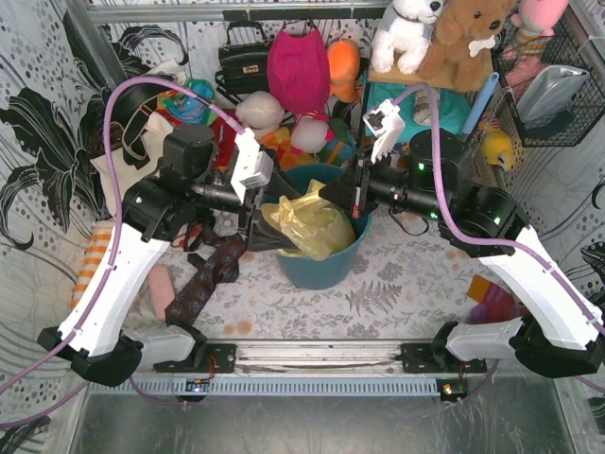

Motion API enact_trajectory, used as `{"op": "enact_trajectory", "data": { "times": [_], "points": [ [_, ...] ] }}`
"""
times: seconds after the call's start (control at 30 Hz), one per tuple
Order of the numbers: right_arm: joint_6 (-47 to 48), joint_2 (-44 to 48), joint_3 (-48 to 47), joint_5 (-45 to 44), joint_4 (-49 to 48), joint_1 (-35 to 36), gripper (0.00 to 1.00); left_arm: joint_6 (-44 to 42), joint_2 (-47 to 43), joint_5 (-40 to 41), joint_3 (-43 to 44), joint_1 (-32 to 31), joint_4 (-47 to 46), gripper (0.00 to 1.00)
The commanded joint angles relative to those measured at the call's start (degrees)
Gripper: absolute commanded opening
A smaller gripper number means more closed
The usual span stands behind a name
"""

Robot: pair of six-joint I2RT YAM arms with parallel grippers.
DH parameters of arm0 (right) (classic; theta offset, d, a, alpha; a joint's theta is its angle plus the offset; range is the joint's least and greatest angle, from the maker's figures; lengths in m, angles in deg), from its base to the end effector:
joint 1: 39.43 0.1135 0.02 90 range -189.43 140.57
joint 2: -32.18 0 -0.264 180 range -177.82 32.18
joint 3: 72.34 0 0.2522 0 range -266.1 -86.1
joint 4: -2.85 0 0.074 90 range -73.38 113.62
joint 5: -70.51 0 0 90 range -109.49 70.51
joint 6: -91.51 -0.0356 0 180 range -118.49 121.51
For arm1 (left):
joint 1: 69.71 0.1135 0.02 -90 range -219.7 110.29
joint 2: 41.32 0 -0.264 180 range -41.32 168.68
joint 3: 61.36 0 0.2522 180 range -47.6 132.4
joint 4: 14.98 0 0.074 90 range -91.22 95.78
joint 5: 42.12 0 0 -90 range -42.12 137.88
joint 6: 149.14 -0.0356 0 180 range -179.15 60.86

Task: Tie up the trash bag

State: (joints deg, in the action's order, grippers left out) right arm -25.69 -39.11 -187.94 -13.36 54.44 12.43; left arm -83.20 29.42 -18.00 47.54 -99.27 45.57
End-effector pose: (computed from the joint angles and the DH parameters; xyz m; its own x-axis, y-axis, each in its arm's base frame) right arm 0.1355 0.1788 0.5259 -0.4570 0.1540 -0.8761 -0.7179 0.5176 0.4654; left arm 0.1693 -0.1334 0.4848 0.0789 0.1468 -0.9860 0.9894 -0.1322 0.0595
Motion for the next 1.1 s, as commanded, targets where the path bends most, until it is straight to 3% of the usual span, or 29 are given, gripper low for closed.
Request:
{"op": "enact_trajectory", "data": {
  "times": [0.0,0.7,1.07],
  "points": [
    [0.0,1.0,0.6,-1.0,-1.9,0.2,0.00,0.0,0.0,-1.2,1.5,0.0,1.9,0.98],
    [0.4,1.1,0.2,-1.2,-1.8,0.1,0.00,3.1,-2.2,-1.9,1.1,0.0,1.8,0.98],
    [0.2,1.0,0.1,-0.4,-2.1,0.2,0.00,8.8,0.4,6.9,0.8,-0.1,-3.3,0.98]
  ]
}}
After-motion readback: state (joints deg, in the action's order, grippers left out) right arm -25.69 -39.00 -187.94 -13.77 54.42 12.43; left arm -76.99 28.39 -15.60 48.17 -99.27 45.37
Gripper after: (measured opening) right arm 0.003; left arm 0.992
